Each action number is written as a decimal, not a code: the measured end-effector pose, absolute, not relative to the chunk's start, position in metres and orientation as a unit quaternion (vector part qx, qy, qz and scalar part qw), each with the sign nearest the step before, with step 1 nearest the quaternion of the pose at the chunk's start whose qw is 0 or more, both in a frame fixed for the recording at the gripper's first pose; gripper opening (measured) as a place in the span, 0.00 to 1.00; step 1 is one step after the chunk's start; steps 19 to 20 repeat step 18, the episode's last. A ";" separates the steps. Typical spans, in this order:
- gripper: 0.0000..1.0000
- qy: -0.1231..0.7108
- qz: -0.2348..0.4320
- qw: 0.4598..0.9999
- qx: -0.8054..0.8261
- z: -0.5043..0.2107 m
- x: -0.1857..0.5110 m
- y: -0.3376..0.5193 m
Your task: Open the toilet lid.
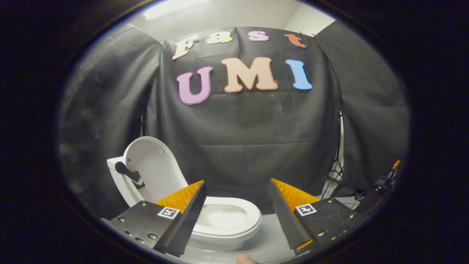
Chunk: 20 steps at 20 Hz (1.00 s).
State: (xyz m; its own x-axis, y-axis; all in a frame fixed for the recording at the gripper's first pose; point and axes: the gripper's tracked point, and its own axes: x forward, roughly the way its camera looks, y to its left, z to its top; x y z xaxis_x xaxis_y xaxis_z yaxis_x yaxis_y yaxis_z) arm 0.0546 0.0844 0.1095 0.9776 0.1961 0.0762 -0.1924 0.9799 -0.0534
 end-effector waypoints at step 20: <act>0.99 -0.032 0.130 0.991 -0.029 0.110 0.047 0.103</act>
